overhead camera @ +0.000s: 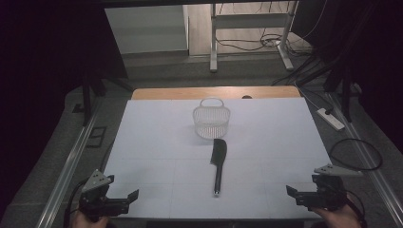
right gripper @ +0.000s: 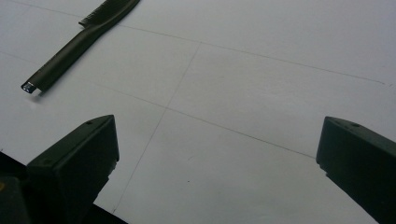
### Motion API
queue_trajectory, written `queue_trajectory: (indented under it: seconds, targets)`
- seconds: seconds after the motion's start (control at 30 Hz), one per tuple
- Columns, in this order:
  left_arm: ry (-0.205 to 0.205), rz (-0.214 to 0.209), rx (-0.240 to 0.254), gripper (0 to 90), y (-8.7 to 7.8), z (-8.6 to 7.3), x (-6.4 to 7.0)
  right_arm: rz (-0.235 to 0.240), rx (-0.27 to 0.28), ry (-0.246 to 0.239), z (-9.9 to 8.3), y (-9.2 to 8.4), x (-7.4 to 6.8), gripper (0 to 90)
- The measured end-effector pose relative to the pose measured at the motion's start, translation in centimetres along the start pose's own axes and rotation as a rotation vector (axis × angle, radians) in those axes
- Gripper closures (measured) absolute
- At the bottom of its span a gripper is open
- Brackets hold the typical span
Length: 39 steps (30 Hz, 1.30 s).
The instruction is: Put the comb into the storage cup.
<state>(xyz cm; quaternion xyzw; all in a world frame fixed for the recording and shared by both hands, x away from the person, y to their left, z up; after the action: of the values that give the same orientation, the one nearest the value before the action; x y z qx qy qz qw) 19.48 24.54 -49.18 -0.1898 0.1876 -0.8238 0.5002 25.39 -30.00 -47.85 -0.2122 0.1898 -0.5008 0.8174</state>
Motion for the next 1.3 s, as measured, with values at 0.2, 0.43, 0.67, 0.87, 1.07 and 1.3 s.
queue_trajectory:
  seconds: [0.2,0.43,0.67,0.87,1.07,1.3]
  targets:
    - [-0.002,-0.006,-0.001,0.0,0.1,0.0,0.0,-0.001,0.0,-0.014,0.0,0.0,-0.2,0.0]
    - [-0.008,-0.012,-0.005,0.0,0.2,0.0,0.0,-0.001,0.001,-0.01,0.0,-0.1,-0.1,0.0]
    - [-0.013,-0.014,-0.014,0.0,0.2,0.0,-0.1,0.004,0.0,-0.009,-0.1,0.0,-0.1,0.0]
    - [-0.009,-0.024,-0.022,0.0,0.3,0.0,0.0,0.007,-0.004,-0.008,-0.1,0.0,-0.1,0.0]
    - [-0.022,-0.052,-0.026,0.0,0.6,0.2,0.0,0.013,-0.01,-0.023,-0.1,0.1,-0.3,0.0]
    - [-0.013,-0.079,-0.034,0.0,1.3,0.5,0.3,0.014,-0.012,-0.025,-0.1,0.1,-0.3,0.0]
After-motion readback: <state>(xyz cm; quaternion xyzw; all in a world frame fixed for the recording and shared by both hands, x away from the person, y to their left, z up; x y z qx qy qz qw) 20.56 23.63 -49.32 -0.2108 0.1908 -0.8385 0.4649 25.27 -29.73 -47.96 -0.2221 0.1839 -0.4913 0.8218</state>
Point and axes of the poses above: each handheld gripper's, and its own axes: y roughly forward along the jaws, z roughly out of its top, x roughly to its right, the point moved 5 cm from there along y, roughly forward along the jaws, and after that the axes turned 14 degrees about x, right-handed, at the moved point
